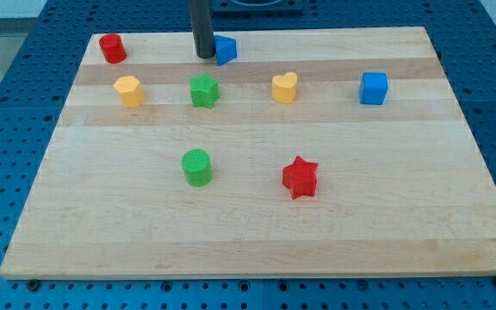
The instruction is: Move the blue triangle parallel to the red circle
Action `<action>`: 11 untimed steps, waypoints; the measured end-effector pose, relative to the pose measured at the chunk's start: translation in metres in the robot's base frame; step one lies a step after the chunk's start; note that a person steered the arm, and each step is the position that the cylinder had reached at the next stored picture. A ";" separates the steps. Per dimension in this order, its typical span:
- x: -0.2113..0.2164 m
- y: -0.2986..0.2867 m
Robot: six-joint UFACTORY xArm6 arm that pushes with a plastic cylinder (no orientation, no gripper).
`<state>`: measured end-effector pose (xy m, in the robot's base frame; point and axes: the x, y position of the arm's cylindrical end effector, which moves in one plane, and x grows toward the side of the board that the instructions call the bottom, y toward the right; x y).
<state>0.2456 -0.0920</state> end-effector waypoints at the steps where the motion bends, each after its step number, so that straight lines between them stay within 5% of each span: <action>1: 0.022 -0.024; 6: 0.000 0.027; 11: 0.046 -0.014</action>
